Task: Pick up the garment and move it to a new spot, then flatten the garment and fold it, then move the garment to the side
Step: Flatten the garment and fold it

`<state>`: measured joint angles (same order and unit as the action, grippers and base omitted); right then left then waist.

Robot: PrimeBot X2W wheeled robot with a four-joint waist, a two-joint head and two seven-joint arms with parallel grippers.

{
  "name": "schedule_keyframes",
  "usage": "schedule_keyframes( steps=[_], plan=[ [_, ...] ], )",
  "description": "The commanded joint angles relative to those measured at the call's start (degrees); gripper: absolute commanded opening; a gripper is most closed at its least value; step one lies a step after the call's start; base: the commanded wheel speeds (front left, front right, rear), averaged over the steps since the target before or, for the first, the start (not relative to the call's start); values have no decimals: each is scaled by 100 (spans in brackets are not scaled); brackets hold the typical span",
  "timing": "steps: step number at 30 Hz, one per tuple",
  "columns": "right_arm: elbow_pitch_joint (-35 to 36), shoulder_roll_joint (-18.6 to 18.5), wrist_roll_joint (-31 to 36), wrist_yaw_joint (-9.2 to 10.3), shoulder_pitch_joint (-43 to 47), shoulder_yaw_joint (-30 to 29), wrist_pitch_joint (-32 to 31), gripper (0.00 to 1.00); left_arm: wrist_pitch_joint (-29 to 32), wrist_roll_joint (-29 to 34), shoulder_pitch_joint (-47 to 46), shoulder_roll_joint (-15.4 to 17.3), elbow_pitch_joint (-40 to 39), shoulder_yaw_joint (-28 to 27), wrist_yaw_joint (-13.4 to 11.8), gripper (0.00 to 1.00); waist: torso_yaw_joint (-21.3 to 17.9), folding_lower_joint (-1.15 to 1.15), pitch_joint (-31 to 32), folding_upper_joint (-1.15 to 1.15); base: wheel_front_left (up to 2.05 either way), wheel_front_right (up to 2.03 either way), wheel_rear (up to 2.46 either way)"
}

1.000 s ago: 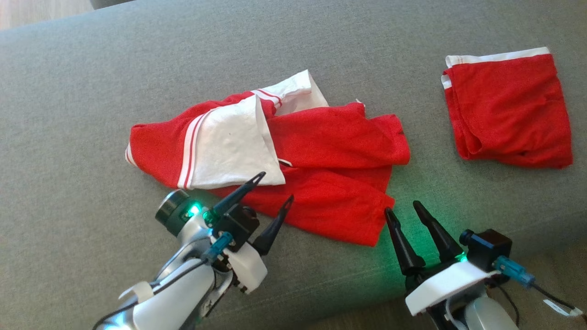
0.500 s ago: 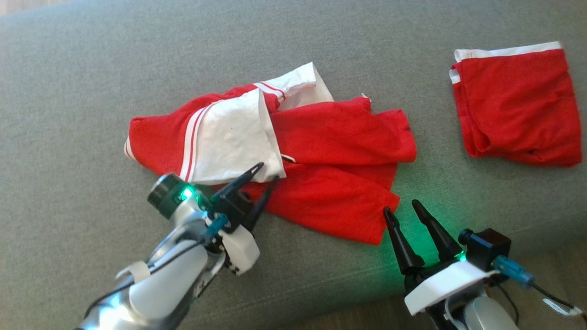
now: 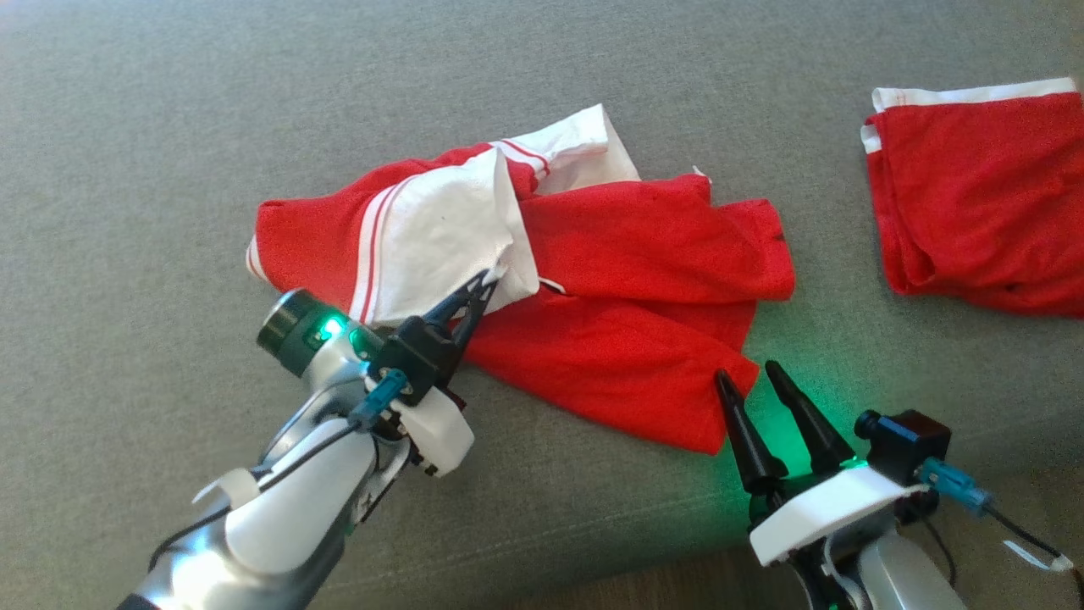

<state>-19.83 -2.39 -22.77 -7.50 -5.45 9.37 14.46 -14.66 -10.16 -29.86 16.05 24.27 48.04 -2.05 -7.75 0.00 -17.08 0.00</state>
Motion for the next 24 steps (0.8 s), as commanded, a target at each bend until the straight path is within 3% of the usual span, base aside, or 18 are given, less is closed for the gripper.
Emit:
schedule_keyframes(
  steps=[1,5,6,9,10,17,20,24],
  plan=[
    [12,-49,-31,1,-78,97,54,100,-34,59,-109,165,-262,-298,-65,0,52,0,23,0,0,0,0],
    [-163,-49,-88,1,-106,79,54,90,-34,79,-11,243,-437,-415,-97,0,117,0,52,0,0,0,0],
    [-189,-49,-103,1,-119,76,54,77,-34,84,20,266,-494,-458,-112,0,136,0,60,0,0,0,0],
    [-268,-49,-127,1,-149,114,54,22,-34,100,91,342,-616,-577,-143,0,189,0,82,0,0,0,0],
    [-291,-49,-114,1,-154,133,54,0,-34,106,111,365,-652,-614,-149,0,205,0,90,0,0,0,0],
    [93,-49,67,1,-63,-169,54,0,-34,31,242,485,-1166,-1070,-250,0,247,0,243,0,0,0,0],
    [629,-49,165,1,-105,-374,54,0,-34,-361,334,577,-1788,-1779,-230,0,221,0,397,0,0,0,0],
    [1085,-49,206,1,-327,-664,-90,0,-34,-841,280,681,-2336,-2507,-7,0,206,0,619,0,0,0,0]
  ],
)
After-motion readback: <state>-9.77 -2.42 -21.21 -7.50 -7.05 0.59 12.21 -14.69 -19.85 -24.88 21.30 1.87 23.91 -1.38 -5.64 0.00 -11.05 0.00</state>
